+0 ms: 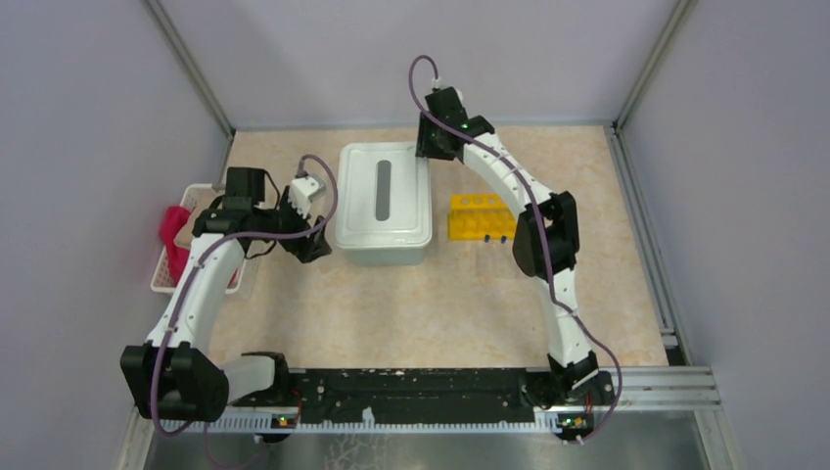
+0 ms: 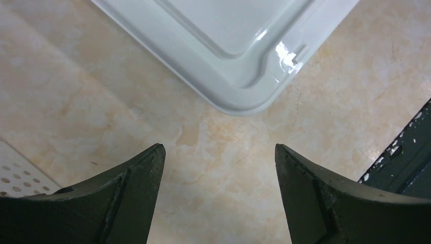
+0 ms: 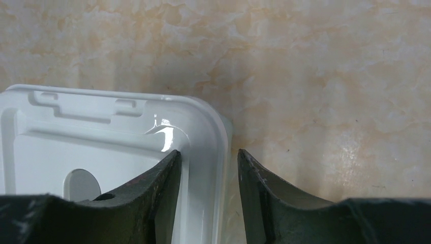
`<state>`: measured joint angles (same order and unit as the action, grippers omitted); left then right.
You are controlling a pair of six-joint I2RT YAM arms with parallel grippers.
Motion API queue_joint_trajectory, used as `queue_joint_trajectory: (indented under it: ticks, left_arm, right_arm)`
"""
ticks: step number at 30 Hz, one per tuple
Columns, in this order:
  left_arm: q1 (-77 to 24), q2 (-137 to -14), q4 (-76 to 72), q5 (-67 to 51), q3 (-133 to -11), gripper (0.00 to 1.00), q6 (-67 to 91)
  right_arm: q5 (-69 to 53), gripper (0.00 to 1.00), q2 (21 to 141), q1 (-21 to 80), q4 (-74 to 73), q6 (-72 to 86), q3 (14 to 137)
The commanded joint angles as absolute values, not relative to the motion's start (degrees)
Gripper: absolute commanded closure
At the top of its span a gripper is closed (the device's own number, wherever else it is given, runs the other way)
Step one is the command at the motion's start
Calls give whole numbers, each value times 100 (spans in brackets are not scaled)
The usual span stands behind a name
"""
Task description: Organize the chemistry lab equipment
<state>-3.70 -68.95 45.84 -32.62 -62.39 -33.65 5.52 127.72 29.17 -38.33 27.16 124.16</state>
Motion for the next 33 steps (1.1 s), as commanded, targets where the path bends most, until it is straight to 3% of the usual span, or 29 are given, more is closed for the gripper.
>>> queue_joint_trajectory:
  ticks: [1, 15, 23, 29, 33]
  left_arm:
    - [-353, -6820, 4786, -3693, -6077, 14, -3784]
    - [-273, -7434, 4415, -3661, -7034, 17, -2484]
    - [139, -7675, 3662, -2771, -7056, 17, -1973]
    - [616, -7873, 3217, -2641, -7020, 1, -1734]
    - [708, -7962, 2796, -2350, -6802, 1, -1731]
  right_arm:
    - [485, 56, 13021, 2866, -3919, 2778, 12800]
    - [616, 56, 13094, 2869, -3882, 2639, 12355]
    - [787, 32, 12664, 2824, -4239, 2541, 12977]
    - [896, 17, 11795, 2717, -4331, 2597, 13145]
    - [1179, 7, 10927, 2460, -4204, 2660, 12553]
